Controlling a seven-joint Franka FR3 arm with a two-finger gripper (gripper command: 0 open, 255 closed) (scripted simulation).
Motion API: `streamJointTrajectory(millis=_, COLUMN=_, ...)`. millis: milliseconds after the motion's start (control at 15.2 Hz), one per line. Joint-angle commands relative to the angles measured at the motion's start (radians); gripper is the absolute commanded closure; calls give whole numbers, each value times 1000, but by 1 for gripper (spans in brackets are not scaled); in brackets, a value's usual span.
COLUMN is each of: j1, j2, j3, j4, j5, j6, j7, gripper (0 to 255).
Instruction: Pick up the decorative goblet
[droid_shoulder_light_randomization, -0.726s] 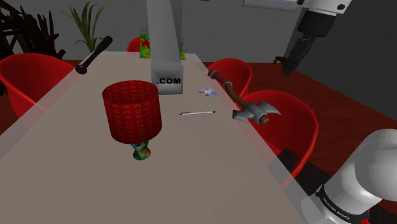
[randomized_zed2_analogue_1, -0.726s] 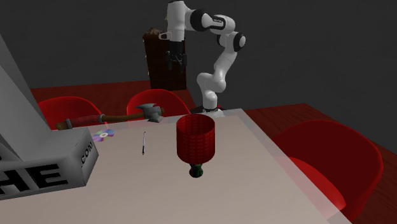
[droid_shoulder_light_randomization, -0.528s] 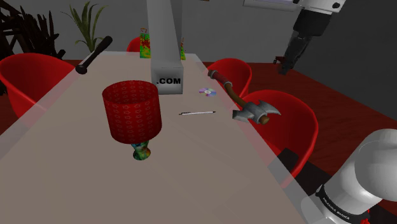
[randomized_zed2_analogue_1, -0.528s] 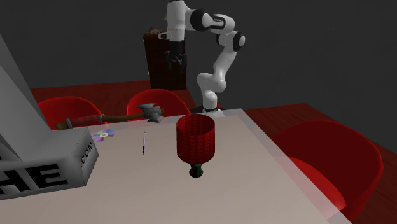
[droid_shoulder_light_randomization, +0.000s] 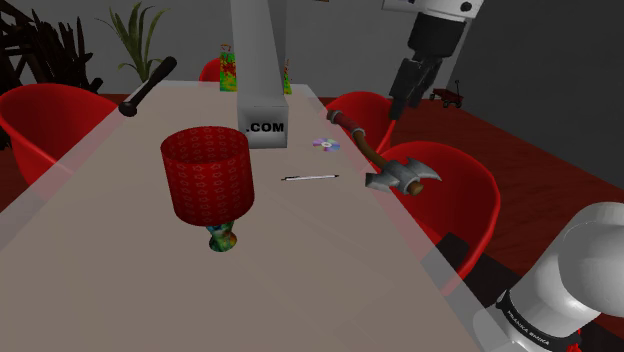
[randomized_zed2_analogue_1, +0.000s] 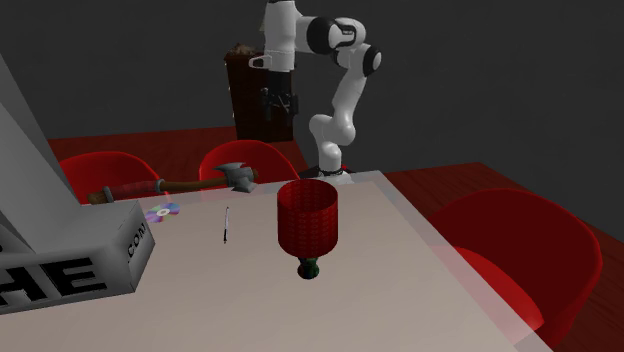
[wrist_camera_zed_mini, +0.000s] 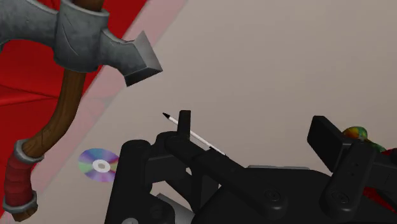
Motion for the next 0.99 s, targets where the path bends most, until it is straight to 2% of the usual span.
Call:
streamJointTrajectory(millis=0, j1=3, j2=54, j3=43, j4=39, j5=4, j6=19, j7=47, gripper=0)
streamJointTrajectory(millis=462, j1=2, j2=278, j3=189, j4=228, j5=-38, j6=58, j7=211, gripper=0)
streamJointTrajectory(millis=726, j1=8, j2=432, j3=272, j4=367, j5=-105, j6=60, j7=318, gripper=0)
streamJointTrajectory(millis=924, j1=28, j2=563, j3=328, j4=491, j5=-181, j6=44, j7=405, gripper=0)
